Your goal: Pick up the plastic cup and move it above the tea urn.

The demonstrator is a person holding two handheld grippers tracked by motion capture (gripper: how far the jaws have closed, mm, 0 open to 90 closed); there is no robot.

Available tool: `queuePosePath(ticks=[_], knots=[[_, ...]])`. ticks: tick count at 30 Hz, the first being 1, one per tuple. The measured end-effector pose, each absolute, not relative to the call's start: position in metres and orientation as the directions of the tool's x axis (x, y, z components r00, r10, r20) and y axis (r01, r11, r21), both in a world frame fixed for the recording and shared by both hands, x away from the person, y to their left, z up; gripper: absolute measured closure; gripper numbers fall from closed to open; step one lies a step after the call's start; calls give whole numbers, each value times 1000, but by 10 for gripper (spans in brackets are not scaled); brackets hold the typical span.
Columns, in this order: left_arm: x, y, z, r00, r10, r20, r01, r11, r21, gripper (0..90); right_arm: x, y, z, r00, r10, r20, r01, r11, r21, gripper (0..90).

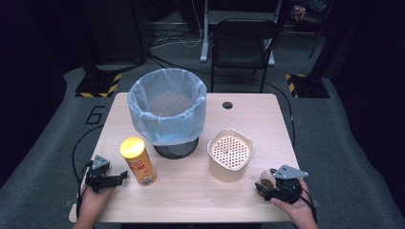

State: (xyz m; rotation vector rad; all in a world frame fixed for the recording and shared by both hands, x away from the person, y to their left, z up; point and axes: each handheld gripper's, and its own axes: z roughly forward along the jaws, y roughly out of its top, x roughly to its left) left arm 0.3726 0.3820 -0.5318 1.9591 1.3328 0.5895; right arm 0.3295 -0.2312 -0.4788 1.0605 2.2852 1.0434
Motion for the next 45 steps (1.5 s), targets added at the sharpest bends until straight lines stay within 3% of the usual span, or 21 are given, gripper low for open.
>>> queuePosePath(ticks=[20, 24, 26, 31, 35, 45], knots=[[373, 382, -532, 373, 928, -8, 617, -242, 749, 121, 322, -227, -443, -594, 804, -34, 432, 355, 829, 158], [373, 382, -532, 373, 928, -9, 617, -241, 749, 121, 329, -230, -430, -610, 792, -12, 428, 343, 836, 259], [373, 382, -532, 373, 928, -9, 617, -241, 749, 121, 335, -230, -422, -612, 790, -22, 427, 354, 832, 379], [372, 381, -532, 370, 929, -19, 621, -232, 749, 122, 357, -220, -402, -620, 784, -45, 403, 367, 839, 485], [372, 381, -532, 371, 929, -16, 618, -233, 751, 122, 373, -212, -394, -616, 785, -59, 387, 367, 846, 524], [372, 381, -532, 374, 927, -12, 618, -240, 749, 121, 414, -199, -415, -623, 782, 27, 479, 354, 803, 632]])
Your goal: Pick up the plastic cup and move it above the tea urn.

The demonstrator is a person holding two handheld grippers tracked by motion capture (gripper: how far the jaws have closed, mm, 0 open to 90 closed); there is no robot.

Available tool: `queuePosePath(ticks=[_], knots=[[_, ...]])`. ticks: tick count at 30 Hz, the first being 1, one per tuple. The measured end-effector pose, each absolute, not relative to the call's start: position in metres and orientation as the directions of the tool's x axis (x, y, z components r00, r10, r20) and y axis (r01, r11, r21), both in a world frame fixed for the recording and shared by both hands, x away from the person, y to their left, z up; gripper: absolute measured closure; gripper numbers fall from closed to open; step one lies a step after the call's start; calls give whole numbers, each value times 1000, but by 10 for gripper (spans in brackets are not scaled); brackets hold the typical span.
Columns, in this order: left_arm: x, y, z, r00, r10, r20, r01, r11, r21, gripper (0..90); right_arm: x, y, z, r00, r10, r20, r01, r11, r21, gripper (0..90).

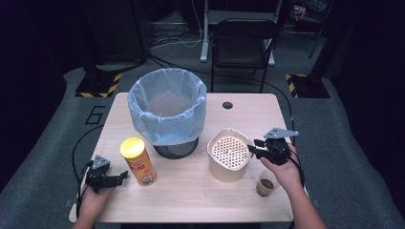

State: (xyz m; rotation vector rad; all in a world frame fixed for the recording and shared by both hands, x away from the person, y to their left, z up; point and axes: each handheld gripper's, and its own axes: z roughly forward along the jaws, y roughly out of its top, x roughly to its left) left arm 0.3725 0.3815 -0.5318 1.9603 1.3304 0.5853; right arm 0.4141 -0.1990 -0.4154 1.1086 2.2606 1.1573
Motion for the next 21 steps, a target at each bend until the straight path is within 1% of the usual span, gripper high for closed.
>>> queuePosePath(ticks=[2, 7, 15, 16, 19, 21], knots=[[372, 381, -532, 374, 927, -12, 618, -239, 749, 122, 415, -196, -417, -618, 786, 25, 485, 356, 799, 625], [372, 381, -532, 374, 927, -12, 618, -240, 749, 121, 412, -192, -418, -650, 759, 40, 495, 383, 780, 637], [372, 381, -532, 375, 927, -11, 618, -241, 748, 121, 384, -188, -418, -710, 704, 25, 454, 430, 781, 631], [372, 381, -532, 374, 927, -12, 618, -240, 748, 121, 379, -187, -418, -710, 703, 37, 459, 423, 782, 625], [372, 381, -532, 374, 927, -11, 618, -241, 748, 121, 368, -187, -418, -734, 677, 57, 452, 423, 786, 568], [372, 381, -532, 373, 928, -15, 617, -236, 751, 122, 363, -188, -416, -730, 680, 66, 453, 410, 792, 479]])
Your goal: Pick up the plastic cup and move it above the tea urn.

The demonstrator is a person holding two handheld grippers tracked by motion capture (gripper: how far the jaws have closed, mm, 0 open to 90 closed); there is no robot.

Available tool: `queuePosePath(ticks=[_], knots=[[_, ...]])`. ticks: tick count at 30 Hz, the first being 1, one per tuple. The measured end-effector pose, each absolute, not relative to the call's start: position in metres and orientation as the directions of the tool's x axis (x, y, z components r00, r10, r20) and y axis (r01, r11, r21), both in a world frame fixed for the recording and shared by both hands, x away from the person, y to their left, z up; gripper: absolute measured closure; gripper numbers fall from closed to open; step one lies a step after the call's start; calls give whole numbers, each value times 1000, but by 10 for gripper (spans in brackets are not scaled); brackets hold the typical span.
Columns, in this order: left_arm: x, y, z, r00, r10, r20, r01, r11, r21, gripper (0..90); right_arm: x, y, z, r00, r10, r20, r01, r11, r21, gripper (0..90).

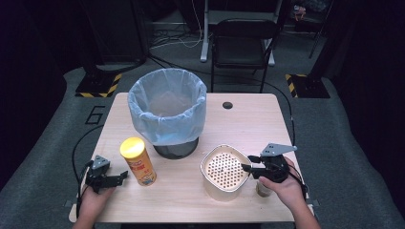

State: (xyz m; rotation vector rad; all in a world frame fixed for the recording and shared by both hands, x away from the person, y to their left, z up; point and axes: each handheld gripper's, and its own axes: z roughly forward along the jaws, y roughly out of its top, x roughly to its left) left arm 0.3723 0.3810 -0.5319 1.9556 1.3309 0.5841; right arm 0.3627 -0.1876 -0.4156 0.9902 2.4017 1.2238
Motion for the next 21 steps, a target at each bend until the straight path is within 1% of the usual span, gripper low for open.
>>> queuePosePath(ticks=[1, 4, 8, 12, 17, 21], knots=[[372, 381, -532, 376, 927, -11, 618, -241, 748, 122, 359, -188, -414, -726, 684, 68, 452, 400, 798, 425], [372, 381, -532, 381, 925, -7, 614, -247, 749, 122, 350, -194, -408, -704, 709, 31, 415, 375, 829, 325], [372, 382, -531, 390, 921, -8, 623, -257, 739, 122, 341, -206, -408, -650, 760, 3, 414, 351, 840, 227], [370, 380, -532, 381, 924, -17, 623, -243, 744, 122, 333, -222, -419, -576, 817, 11, 452, 307, 838, 182], [370, 380, -532, 382, 924, -10, 615, -246, 749, 122, 326, -230, -439, -539, 843, 5, 493, 311, 812, 166], [369, 379, -532, 382, 924, -12, 616, -245, 749, 122, 323, -227, -451, -523, 852, 15, 516, 302, 802, 150]])
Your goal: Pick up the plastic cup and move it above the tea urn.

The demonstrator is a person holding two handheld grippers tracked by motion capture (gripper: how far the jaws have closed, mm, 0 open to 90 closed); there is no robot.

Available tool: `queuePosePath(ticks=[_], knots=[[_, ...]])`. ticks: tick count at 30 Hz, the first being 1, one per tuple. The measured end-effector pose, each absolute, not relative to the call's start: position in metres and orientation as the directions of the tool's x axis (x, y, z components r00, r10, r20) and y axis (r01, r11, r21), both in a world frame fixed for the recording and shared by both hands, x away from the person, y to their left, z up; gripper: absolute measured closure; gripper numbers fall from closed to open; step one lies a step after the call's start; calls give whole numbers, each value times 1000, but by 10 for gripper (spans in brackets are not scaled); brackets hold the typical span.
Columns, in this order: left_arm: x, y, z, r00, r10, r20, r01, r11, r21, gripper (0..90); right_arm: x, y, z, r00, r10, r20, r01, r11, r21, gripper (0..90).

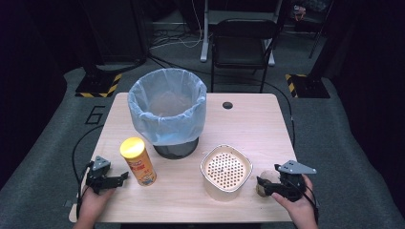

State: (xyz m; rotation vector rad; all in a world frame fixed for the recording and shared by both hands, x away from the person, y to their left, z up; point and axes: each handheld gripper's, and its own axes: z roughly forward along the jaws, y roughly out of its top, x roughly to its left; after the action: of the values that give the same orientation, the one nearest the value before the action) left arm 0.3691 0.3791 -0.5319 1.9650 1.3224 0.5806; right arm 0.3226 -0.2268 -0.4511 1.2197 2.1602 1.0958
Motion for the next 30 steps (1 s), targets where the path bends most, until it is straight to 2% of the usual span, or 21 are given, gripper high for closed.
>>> queuePosePath(ticks=[5, 11, 19, 24, 30], knots=[[369, 380, -530, 391, 920, -11, 625, -256, 737, 122, 321, -221, -463, -489, 872, -4, 541, 307, 783, 152], [369, 380, -531, 393, 920, -8, 622, -259, 739, 121, 318, -220, -472, -481, 876, -16, 552, 317, 771, 194], [369, 380, -531, 392, 920, -7, 620, -259, 740, 122, 319, -220, -477, -507, 862, -26, 541, 342, 768, 197], [369, 379, -532, 387, 922, -8, 614, -251, 749, 122, 320, -220, -481, -534, 845, -19, 547, 362, 755, 266], [369, 379, -531, 388, 922, -7, 615, -253, 747, 122, 320, -220, -478, -544, 839, 2, 553, 356, 753, 273]])
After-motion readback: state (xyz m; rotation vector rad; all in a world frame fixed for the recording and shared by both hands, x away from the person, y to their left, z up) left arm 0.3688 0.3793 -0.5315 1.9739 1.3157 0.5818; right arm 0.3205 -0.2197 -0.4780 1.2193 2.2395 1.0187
